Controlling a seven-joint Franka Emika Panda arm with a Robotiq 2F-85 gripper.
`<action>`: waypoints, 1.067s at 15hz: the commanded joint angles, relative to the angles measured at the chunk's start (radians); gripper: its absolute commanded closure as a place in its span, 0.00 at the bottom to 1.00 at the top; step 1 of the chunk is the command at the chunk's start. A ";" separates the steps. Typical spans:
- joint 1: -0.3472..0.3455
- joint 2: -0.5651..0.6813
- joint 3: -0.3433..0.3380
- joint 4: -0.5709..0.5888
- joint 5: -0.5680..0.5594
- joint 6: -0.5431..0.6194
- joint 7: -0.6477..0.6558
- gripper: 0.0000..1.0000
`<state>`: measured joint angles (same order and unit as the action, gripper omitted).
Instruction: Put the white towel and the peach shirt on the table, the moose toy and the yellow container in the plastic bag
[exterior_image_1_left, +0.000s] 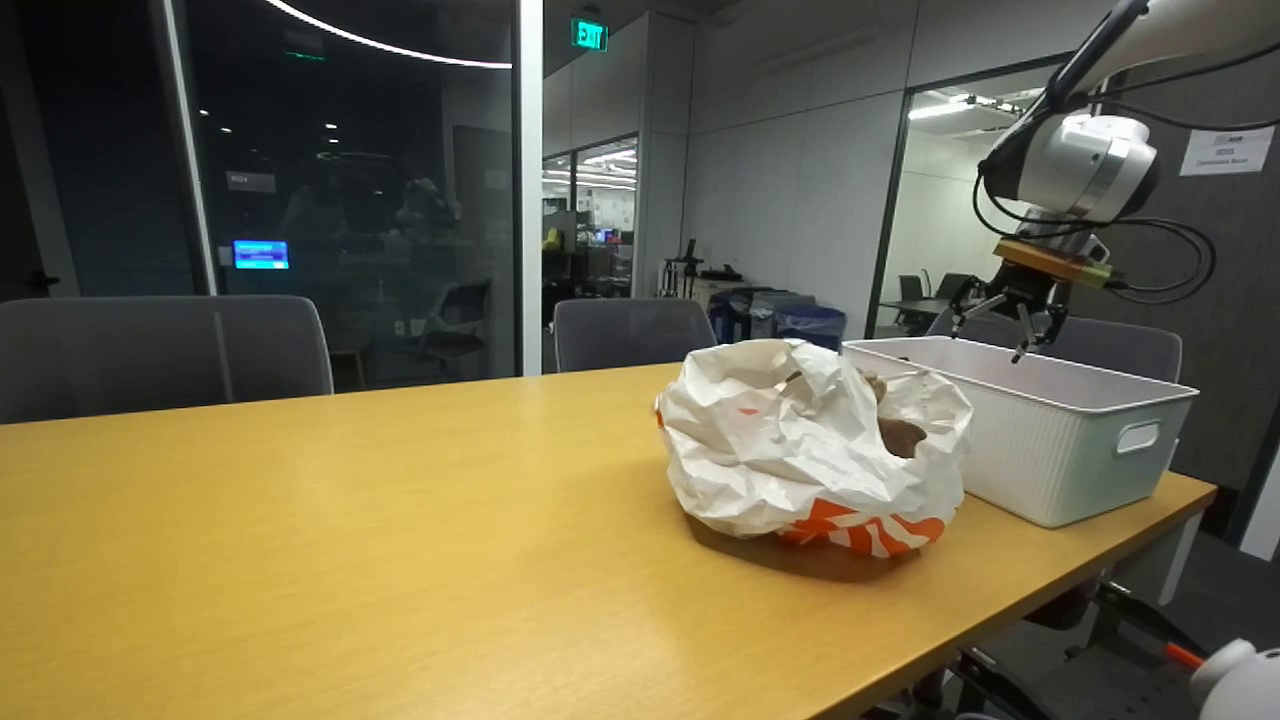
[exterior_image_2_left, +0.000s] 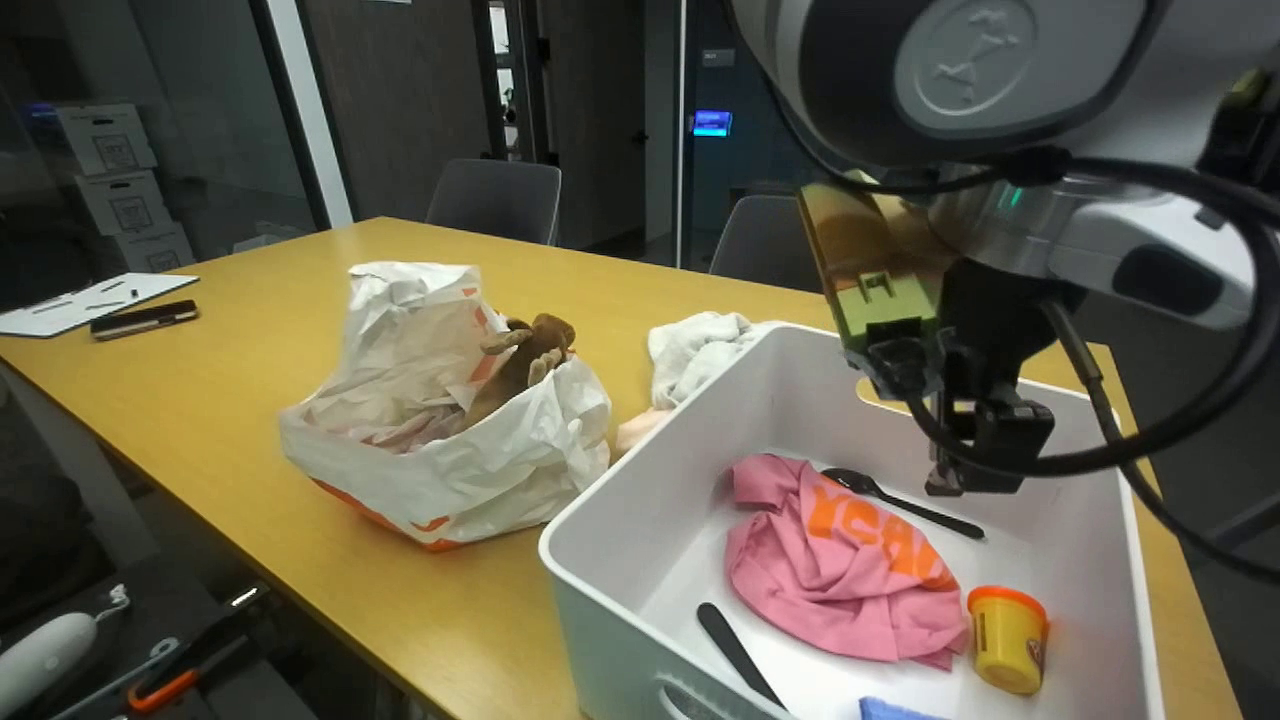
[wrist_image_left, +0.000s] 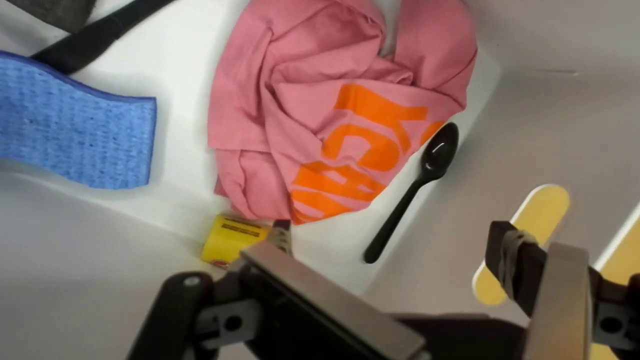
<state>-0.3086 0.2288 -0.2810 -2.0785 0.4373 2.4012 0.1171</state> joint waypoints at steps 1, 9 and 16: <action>-0.038 0.086 -0.007 0.095 0.011 -0.084 0.092 0.00; -0.079 0.218 -0.002 0.198 0.004 -0.084 0.159 0.00; -0.040 0.337 -0.036 0.237 -0.074 0.035 0.307 0.00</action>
<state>-0.3768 0.5151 -0.2859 -1.8766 0.4091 2.3732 0.3351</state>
